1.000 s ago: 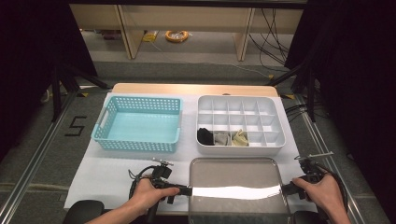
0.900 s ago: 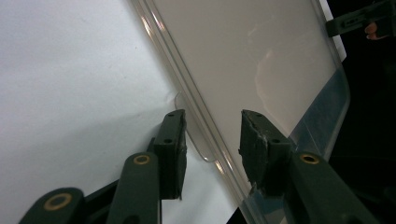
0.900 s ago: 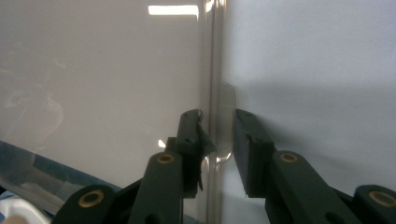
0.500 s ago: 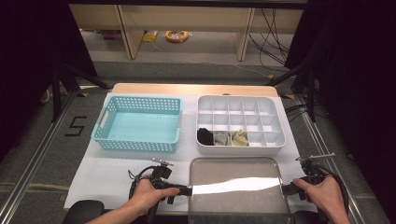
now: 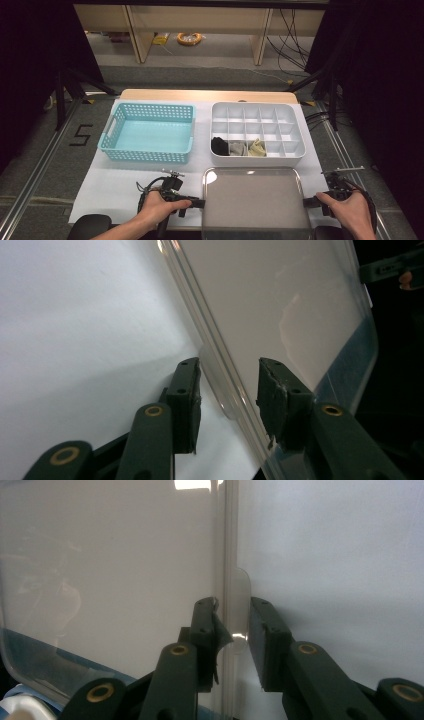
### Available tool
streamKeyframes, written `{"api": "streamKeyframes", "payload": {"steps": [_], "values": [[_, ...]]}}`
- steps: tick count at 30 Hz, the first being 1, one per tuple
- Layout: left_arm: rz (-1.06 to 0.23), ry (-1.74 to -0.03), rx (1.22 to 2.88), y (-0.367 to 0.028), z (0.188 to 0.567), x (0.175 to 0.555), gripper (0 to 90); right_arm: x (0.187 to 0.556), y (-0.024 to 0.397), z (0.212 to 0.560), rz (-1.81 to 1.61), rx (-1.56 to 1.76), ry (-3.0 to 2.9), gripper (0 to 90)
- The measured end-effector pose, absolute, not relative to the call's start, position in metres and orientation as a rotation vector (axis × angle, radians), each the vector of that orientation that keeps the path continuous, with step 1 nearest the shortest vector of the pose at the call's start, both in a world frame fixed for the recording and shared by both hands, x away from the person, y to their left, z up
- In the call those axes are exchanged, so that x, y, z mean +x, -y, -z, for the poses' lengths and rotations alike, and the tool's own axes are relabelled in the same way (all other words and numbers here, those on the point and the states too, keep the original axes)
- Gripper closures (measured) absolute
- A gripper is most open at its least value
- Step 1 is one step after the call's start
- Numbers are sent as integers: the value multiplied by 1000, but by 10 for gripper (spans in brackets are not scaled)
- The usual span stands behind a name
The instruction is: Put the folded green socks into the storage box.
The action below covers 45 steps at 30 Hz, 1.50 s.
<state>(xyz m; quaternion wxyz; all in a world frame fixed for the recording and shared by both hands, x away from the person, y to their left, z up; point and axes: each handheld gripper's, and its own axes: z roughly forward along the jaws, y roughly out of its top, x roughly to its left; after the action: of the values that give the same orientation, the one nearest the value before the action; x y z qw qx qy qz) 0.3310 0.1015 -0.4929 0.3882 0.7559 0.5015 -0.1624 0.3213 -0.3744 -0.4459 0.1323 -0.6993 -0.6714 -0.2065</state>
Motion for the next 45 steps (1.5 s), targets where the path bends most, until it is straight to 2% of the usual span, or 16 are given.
{"api": "streamKeyframes", "payload": {"steps": [18, 20, 31, 45], "values": [[432, -1307, 1882, -100, 494, 343, 596, 317, 374, 438, 695, -2026, 2032, 750], [440, -1341, 1830, -96, 494, 343, 600, 317, 374, 438, 684, -2020, 2043, 751], [483, -1329, 1819, -91, 499, 345, 686, 317, 375, 439, 725, -2022, 2052, 751], [462, -1322, 1799, -93, 491, 342, 726, 313, 371, 437, 765, -2053, 2029, 751]]}}
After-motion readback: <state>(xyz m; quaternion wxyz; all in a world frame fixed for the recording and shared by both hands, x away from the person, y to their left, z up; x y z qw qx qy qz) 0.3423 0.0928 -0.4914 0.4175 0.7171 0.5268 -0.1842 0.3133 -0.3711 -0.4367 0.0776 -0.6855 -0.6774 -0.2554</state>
